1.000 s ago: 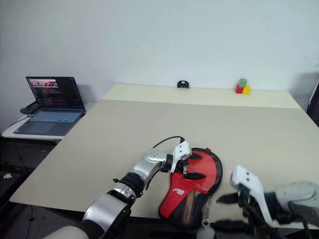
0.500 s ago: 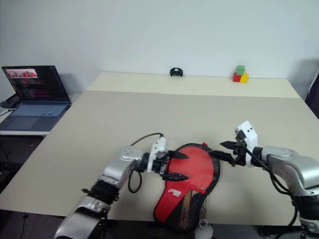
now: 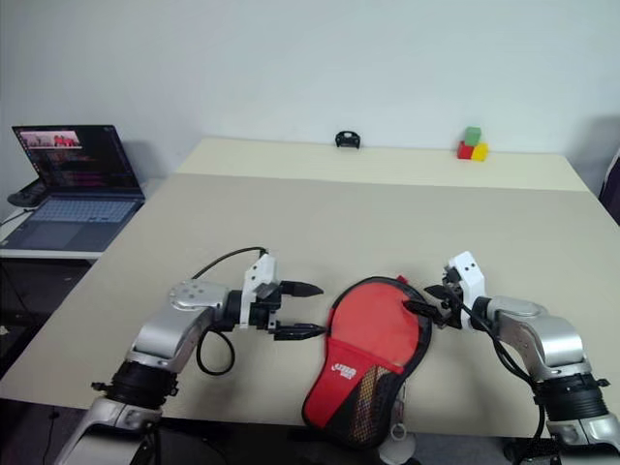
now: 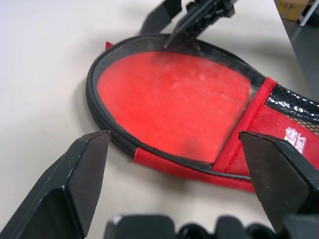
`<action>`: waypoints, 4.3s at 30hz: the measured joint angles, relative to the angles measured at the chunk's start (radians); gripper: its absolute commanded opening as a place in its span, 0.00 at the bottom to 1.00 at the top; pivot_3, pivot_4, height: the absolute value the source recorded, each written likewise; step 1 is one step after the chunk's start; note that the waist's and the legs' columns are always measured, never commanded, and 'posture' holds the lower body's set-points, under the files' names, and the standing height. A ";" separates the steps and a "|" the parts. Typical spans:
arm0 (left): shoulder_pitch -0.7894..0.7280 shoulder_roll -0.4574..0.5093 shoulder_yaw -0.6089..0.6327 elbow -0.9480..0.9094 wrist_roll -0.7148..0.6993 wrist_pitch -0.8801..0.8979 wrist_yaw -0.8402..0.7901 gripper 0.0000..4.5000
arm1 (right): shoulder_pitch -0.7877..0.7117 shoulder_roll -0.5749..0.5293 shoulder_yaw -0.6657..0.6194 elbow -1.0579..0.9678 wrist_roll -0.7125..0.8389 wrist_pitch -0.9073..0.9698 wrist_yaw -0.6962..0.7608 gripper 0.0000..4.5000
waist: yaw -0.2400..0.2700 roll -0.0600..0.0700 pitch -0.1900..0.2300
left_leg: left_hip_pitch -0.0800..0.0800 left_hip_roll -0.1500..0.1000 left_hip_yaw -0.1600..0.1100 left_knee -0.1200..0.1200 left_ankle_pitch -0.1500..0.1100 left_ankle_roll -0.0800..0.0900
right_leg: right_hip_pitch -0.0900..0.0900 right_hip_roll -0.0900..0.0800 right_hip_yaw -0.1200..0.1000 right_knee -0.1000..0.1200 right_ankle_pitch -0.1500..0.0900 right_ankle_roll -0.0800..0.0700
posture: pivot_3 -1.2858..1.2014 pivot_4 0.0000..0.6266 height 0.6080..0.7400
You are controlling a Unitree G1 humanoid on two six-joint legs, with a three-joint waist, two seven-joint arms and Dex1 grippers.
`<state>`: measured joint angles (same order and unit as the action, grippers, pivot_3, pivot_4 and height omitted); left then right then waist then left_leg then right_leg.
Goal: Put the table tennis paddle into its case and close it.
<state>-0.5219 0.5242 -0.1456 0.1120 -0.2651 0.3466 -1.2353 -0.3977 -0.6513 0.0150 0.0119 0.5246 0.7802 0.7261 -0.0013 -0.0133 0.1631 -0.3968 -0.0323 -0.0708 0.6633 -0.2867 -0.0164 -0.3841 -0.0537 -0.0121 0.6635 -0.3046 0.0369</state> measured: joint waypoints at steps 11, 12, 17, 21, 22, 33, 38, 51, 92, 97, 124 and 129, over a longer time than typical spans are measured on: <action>0.007 0.019 0.002 -0.014 -0.006 0.015 0.033 1.00 | 0.029 -0.003 -0.005 -0.018 -0.021 0.011 0.010 0.01 | -0.003 0.000 0.000 | 0.001 0.000 0.001 0.001 0.000 0.000 | 0.000 0.000 0.001 0.002 0.000 0.000 | 0.52 0.24 1.00; 0.008 0.019 0.002 -0.018 -0.006 0.015 0.036 1.00 | 0.024 -0.002 0.001 -0.017 -0.029 0.010 0.012 0.01 | -0.003 0.000 0.000 | 0.001 0.000 0.001 0.001 0.000 0.000 | 0.000 0.000 0.001 0.002 0.000 0.000 | 0.52 0.24 1.00; 0.013 0.023 0.002 -0.028 -0.006 0.015 0.048 1.00 | -0.026 0.018 0.027 0.024 -0.074 -0.009 0.024 0.01 | -0.009 0.000 0.000 | 0.003 0.000 0.002 0.001 0.000 0.000 | 0.000 0.001 0.002 0.004 0.000 0.000 | 0.52 0.24 1.00; 0.018 0.024 0.003 -0.032 -0.006 0.016 0.060 1.00 | -0.113 0.052 0.057 0.111 -0.118 -0.037 0.043 0.01 | -0.023 0.000 0.000 | 0.004 0.000 0.003 0.003 0.000 0.000 | -0.001 0.001 0.004 0.010 0.000 0.000 | 0.52 0.24 1.00; 0.018 0.024 0.003 -0.032 -0.006 0.016 0.065 1.00 | -0.130 0.057 0.063 0.129 -0.128 -0.045 0.049 0.01 | -0.024 0.000 0.000 | 0.004 0.000 0.003 0.003 0.000 0.001 | -0.002 0.001 0.003 0.011 0.000 0.000 | 0.52 0.24 1.00; 0.028 0.023 -0.003 -0.036 -0.006 0.015 0.073 1.00 | -0.284 0.109 0.102 0.310 -0.222 -0.136 0.117 0.01 | -0.028 0.000 0.000 | 0.004 0.000 0.004 0.004 0.001 0.001 | -0.004 0.000 0.005 0.015 0.000 0.000 | 0.52 0.24 1.00; 0.033 0.022 -0.004 -0.036 -0.006 0.014 0.077 1.00 | -0.295 0.114 0.107 0.350 -0.243 -0.161 0.138 0.01 | -0.028 0.000 0.000 | 0.004 0.000 0.004 0.004 0.002 0.000 | -0.004 0.000 0.005 0.015 0.000 0.000 | 0.52 0.24 1.00; 0.034 0.018 -0.008 -0.036 -0.005 -0.004 0.086 1.00 | -0.310 0.131 0.122 0.386 -0.300 -0.184 0.165 0.01 | -0.029 0.000 0.000 | 0.004 0.000 0.005 0.004 0.002 0.000 | -0.005 0.000 0.005 0.016 0.000 0.000 | 0.52 0.24 1.00; -0.411 -0.327 -0.117 0.882 0.213 -0.496 -0.011 1.00 | 0.386 -0.051 -0.403 -0.880 0.436 0.588 -0.063 0.91 | 0.000 -0.002 0.000 | 0.000 -0.006 -0.003 0.014 0.000 0.006 | -0.001 0.000 0.000 0.019 0.000 0.001 | 0.52 0.24 1.00; -0.421 -0.343 -0.105 0.917 0.224 -0.522 -0.023 1.00 | 0.440 -0.014 -0.429 -0.909 0.514 0.602 -0.193 0.99 | 0.000 -0.002 0.000 | 0.001 -0.008 -0.003 0.014 0.001 0.007 | 0.001 0.000 -0.001 0.019 0.000 0.001 | 0.52 0.24 1.00; -0.418 -0.353 -0.083 0.923 0.257 -0.534 -0.041 1.00 | 0.659 -0.138 -0.070 -0.983 0.277 0.375 -0.384 0.99 | 0.000 -0.003 0.000 | 0.006 -0.008 -0.004 0.014 0.001 0.007 | 0.006 0.000 -0.002 0.018 0.000 0.003 | 0.52 0.24 1.00; -0.418 -0.352 -0.082 0.923 0.259 -0.534 -0.041 1.00 | 0.655 -0.161 -0.033 -0.968 0.202 0.332 -0.375 0.91 | 0.000 -0.003 0.000 | 0.006 -0.008 -0.004 0.014 0.001 0.007 | 0.007 0.000 -0.002 0.018 0.000 0.003 | 0.52 0.24 1.00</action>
<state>-0.9396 0.1719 -0.2280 1.0346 -0.0061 -0.1874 -1.2765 0.2577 -0.8124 -0.0175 -0.9563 0.7269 1.1122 0.3509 -0.0011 -0.0160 0.1628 -0.3910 -0.0406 -0.0749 0.6777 -0.2853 -0.0090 -0.3774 -0.0537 -0.0142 0.6811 -0.3048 0.0397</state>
